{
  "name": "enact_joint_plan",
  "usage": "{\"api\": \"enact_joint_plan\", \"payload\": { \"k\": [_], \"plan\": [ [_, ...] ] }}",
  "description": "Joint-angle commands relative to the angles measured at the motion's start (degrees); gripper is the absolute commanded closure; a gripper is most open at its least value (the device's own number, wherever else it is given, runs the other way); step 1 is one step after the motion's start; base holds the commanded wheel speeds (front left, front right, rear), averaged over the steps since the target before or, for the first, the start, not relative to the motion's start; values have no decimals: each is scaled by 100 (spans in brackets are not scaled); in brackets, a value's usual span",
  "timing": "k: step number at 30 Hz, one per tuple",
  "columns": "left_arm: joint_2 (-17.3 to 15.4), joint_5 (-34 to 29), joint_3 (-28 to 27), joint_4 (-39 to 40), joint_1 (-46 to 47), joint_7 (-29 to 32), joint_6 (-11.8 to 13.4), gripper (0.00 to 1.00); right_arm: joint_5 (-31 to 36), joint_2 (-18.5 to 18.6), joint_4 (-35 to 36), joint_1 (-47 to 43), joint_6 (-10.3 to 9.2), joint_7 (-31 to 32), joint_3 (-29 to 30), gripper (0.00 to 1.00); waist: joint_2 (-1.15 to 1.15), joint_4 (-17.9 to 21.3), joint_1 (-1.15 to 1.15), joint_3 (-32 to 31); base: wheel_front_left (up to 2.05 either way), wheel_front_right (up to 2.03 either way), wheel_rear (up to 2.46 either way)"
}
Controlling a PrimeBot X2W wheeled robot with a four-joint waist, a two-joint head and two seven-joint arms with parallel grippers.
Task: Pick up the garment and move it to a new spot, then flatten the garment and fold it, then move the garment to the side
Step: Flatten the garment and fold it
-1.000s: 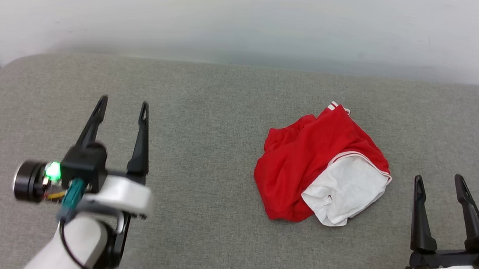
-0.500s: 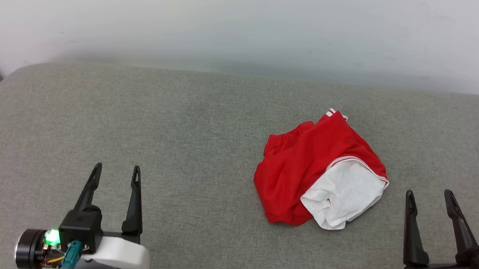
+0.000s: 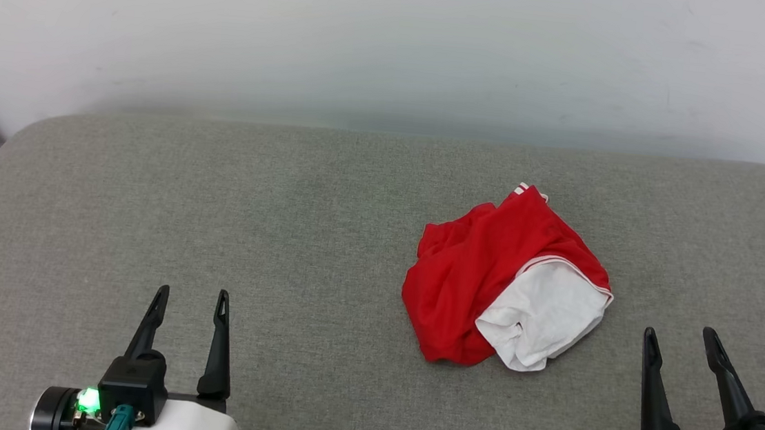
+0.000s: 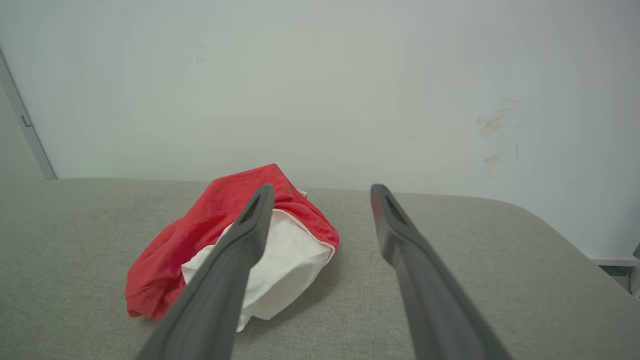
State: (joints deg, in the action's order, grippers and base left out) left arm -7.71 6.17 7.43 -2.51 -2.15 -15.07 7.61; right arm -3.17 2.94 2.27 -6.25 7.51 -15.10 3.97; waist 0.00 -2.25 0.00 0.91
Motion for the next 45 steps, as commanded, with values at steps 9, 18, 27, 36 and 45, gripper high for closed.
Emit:
{"api": "enact_joint_plan", "payload": {
  "k": [9, 18, 27, 36, 45],
  "plan": [
    [196, -201, -270, -73, -109, -15, -286, 0, -60, -11, -33, -82, -3, -10, -1, 0, 0, -5, 0, -21, 0, 0, 0],
    [276, -298, -401, -116, -117, -15, -420, 0, -73, -11, -19, -77, -3, -10, 9, 0, 0, 8, 0, -18, 0, 0, 0],
    [357, -340, -514, -158, -113, -15, -515, 0, -16, -11, 154, 170, -3, -10, 52, 0, 0, 10, 0, 1, 0, 0, 0],
    [409, -359, -536, -126, 3, -15, -544, 0, 362, 222, 641, 1424, -4, -10, 27, 0, 0, 4, 0, 162, 0, 0, 0],
    [457, -305, -579, -146, 70, -15, -550, 0, -761, 1881, -302, 2984, -4, 904, -1560, 0, 0, -27, 0, 319, 0, 0, 0]
  ]
}}
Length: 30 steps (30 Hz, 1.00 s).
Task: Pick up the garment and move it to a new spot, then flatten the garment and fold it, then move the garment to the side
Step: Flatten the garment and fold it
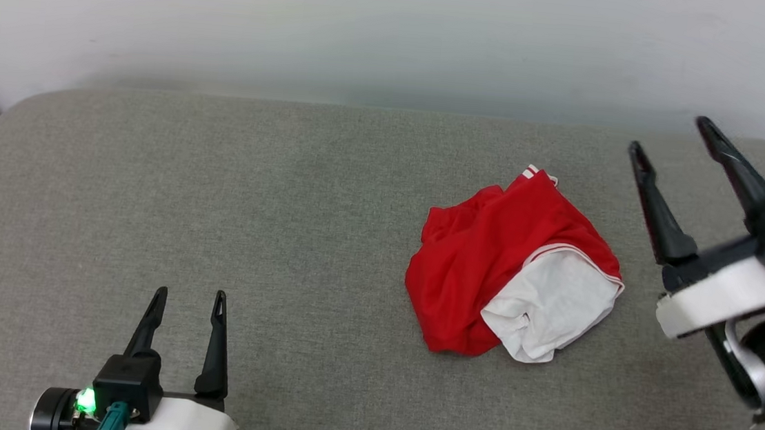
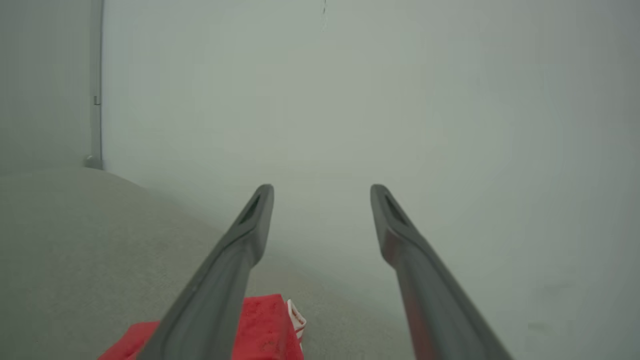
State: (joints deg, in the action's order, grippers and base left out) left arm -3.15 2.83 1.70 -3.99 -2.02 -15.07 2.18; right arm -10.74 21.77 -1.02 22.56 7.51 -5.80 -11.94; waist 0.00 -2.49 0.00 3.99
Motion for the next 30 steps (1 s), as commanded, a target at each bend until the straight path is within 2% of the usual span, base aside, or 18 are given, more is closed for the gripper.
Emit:
{"api": "enact_joint_plan", "payload": {
  "k": [1, 8, 13, 18, 24, 30],
  "plan": [
    [5, 32, -10, 7, 70, -15, -8, 0, -233, 214, 26, 237, -4, 293, -194, 0, 0, -5, 0, 29, 0, 0, 0],
    [19, 32, -15, 42, 160, -15, -6, 0, -2056, 1844, 402, 1171, -4, 2935, -2266, 0, 0, -31, 0, 238, 0, 0, 0],
    [26, 51, 60, 104, 312, -15, 37, 0, -3017, 2586, 744, 1880, -4, 4309, -3360, 0, 0, -98, 0, 507, 0, 0, 0],
    [29, 142, 110, 137, 559, -15, 55, 0, -3427, 2871, 704, 2567, -4, 5033, -4215, 0, 0, -217, 0, 930, 0, 0, 0],
    [30, 240, 273, 178, 842, -15, 126, 0, -3604, 2744, 243, 3182, -4, 5104, -5094, 0, 0, -380, 0, 1476, 0, 0, 0],
    [30, 332, 341, 188, 1072, -15, 219, 0, -4006, 2689, -339, 3221, -3, 5065, -6061, 0, 0, -511, 0, 1785, 0, 0, 0]
  ]
}}
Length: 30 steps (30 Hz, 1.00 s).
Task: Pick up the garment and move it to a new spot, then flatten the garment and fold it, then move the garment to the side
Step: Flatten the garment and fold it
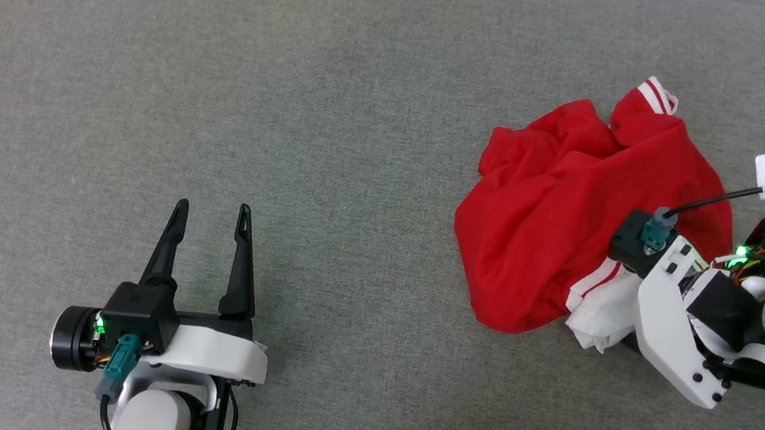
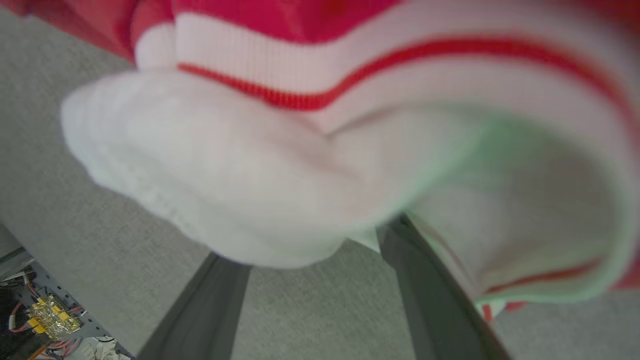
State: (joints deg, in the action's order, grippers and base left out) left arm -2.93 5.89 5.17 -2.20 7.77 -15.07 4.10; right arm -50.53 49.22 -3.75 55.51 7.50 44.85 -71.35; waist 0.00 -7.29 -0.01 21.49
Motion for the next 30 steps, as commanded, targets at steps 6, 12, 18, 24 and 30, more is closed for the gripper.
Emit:
{"api": "enact_joint_plan", "payload": {
  "k": [6, 12, 18, 24, 30],
  "plan": [
    [8, 14, -75, -37, 88, -15, 37, 0, -53, -121, -170, -211, -1, -94, -273, 100, 0, 40, 1, -12, 0, 0, 0],
    [7, -11, -154, -101, -63, -15, 4, 0, -364, -94, -2, -28, -1, -635, -212, 100, 0, 179, 1, -390, 0, 0, 0],
    [7, -14, -263, -86, -269, -15, 9, 0, -675, 167, 347, 108, -2, -1252, -159, 100, 0, 277, 1, -781, 0, 0, 0],
    [7, -29, -342, -83, -510, -15, -18, 0, -986, 385, 824, 148, -2, -1907, 109, 100, 0, 366, 1, -1081, 0, 0, 0],
    [7, -28, -372, -42, -574, -15, -33, 0, -944, 2, 896, 227, -2, -2421, 453, 100, 0, 341, 1, -1175, 0, 0, 0]
  ]
}}
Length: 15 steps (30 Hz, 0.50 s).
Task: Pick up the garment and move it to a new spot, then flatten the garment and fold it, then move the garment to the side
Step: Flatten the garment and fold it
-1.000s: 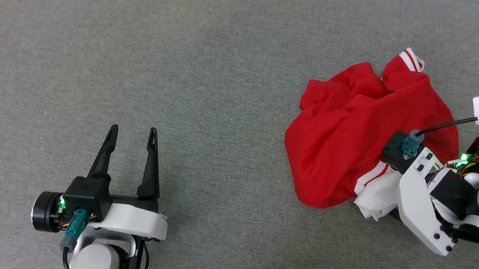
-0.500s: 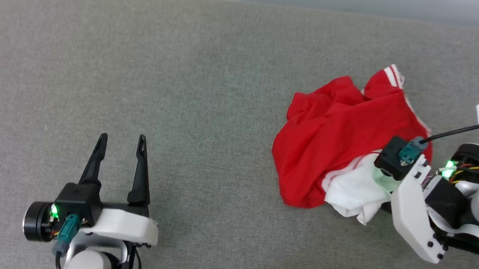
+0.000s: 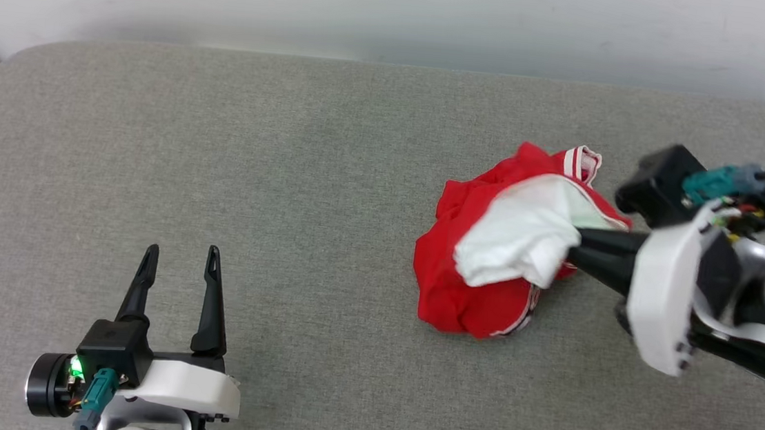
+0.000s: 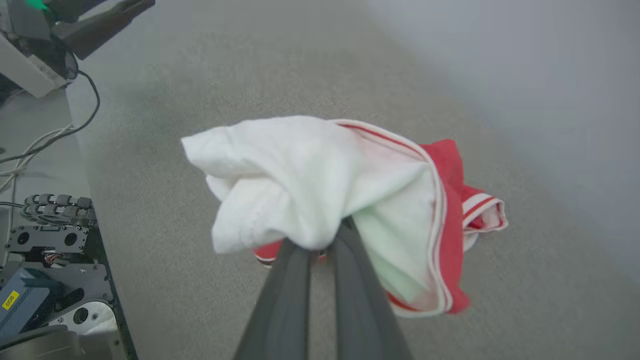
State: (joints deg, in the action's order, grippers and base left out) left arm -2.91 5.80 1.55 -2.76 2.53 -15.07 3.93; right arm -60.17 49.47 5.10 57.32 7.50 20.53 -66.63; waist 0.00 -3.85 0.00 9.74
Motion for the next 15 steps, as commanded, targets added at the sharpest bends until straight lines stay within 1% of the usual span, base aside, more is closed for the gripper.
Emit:
{"api": "enact_joint_plan", "payload": {
  "k": [1, 3, 5, 10, 15],
  "plan": [
    [5, -15, -17, 26, -54, -15, -15, 0, 48, -177, -60, 49, -2, -98, 49, 100, 0, -14, 0, 1, 0, 0, 0],
    [5, -5, -25, 34, -51, -15, -15, 0, 149, -545, -255, 71, -2, -259, 120, 100, 0, -45, 0, 25, 0, 0, 0],
    [5, 9, -27, 45, -12, -15, -11, 0, 233, -1037, -482, 73, -2, -388, 128, 100, 0, -91, 0, 77, 0, 0, 0],
    [5, 44, -25, 80, 107, -15, 13, 0, 471, -2164, -1124, 52, -2, -422, -305, 100, 0, -231, 0, 272, 0, 0, 0],
    [6, 89, 14, 82, 180, -15, 45, 0, 895, -2972, -1810, -163, -2, -221, -656, 100, 0, -312, 0, 501, 0, 0, 0]
  ]
}}
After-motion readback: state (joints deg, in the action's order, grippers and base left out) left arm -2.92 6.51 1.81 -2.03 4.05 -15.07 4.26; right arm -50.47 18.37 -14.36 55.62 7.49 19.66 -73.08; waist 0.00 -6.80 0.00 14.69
